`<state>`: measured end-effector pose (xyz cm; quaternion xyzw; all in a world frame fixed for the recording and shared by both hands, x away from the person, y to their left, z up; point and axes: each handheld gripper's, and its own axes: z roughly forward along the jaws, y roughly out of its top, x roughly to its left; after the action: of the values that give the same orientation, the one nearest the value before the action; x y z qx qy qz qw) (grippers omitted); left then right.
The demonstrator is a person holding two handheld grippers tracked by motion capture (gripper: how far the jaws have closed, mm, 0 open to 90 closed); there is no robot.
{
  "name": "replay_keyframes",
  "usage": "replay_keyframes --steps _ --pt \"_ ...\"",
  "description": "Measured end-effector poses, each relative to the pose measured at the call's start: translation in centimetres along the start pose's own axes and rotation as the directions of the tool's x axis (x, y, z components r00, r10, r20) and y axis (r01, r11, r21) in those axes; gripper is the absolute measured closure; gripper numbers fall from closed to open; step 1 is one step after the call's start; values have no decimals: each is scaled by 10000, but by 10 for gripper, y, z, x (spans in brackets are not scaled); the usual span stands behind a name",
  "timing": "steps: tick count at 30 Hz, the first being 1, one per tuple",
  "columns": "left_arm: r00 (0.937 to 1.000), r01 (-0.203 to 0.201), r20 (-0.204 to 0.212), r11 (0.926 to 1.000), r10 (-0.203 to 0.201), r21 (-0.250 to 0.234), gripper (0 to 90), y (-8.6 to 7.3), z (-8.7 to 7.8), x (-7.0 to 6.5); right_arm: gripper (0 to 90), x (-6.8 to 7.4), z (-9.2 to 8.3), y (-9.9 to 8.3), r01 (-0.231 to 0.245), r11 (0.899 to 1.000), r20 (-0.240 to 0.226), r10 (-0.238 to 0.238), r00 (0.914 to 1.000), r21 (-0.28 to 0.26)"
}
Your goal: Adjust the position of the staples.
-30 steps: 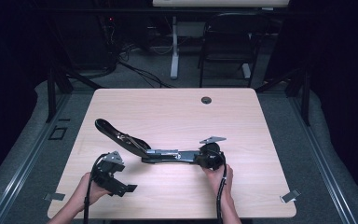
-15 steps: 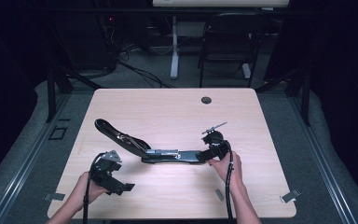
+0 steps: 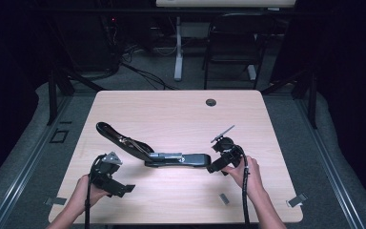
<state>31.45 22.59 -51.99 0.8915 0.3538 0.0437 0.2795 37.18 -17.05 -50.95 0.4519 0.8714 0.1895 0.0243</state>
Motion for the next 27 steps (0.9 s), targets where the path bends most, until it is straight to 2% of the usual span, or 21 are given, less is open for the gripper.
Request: replay_keyframes --steps 1,4,5,7,8,9,10,11,15,17,18,19,20,21,23,25,26,27 --pt "10000 30 -38 10000 -31 -12 1 0 0 1 132 -1 -2 -1 156 9996 58 -157 9999 234" --pt "10000 64 -35 10000 -64 53 1 -1 1 2 117 1 -5 -5 100 9997 -310 -93 9995 201" --pt "10000 71 -38 9999 -71 79 1 -1 2 2 117 2 -6 -8 27 10000 -383 -25 9993 30" --pt "9999 97 -63 9999 -97 62 1 -1 2 2 116 3 -9 -12 311 9994 -342 -306 9989 118" --pt "9999 110 -72 9999 -109 50 1 -1 2 3 120 4 -11 -14 307 9995 -392 -308 9988 -12" --pt "9999 109 -73 9999 -109 44 1 -1 2 3 120 3 -13 -15 568 9982 -167 -565 9983 164" --pt "9999 111 -63 9999 -111 48 1 -1 2 3 120 3 -15 -17 617 9977 -121 -614 9980 275" --pt "9999 129 -68 9999 -129 65 1 -1 2 4 120 4 -15 -18 431 9990 -328 -426 9986 146" --pt "9998 143 -117 9999 -142 39 1 -1 2 6 119 2 -18 -22 470 9977 -319 -455 9985 485" --pt "9998 163 -130 9999 -163 42 1 -2 1 8 118 3 -18 -23 366 9977 -528 -336 9980 568" --pt "9997 193 -123 9998 -193 12 1 -2 1 8 123 4 -18 -24 322 9975 -294 -304 9991 637" --pt "9997 197 -134 9998 -197 12 1 -2 0 8 140 4 -18 -25 403 9964 -315 -380 9988 751" --pt "9997 198 -133 9998 -198 9 1 -2 0 8 150 8 -17 -27 248 9974 -465 -216 9987 682" --pt "9997 201 -116 9998 -201 -3 1 -2 0 8 150 8 -16 -29 465 9950 -316 -439 9985 887" --pt "9997 182 -131 9998 -182 28 1 -1 1 8 151 11 -15 -33 614 9903 -193 -595 9980 1247" --pt "9998 193 -112 9998 -192 63 1 -1 3 8 158 12 -15 -38 612 9905 -216 -590 9980 1233" --pt "9997 227 -101 9997 -227 50 1 0 3 7 156 13 -13 -40 457 9933 -202 -438 9988 1065" --pt "9997 232 -94 9997 -231 48 1 0 3 7 161 12 -14 -41 576 9909 -242 -550 9982 1214"
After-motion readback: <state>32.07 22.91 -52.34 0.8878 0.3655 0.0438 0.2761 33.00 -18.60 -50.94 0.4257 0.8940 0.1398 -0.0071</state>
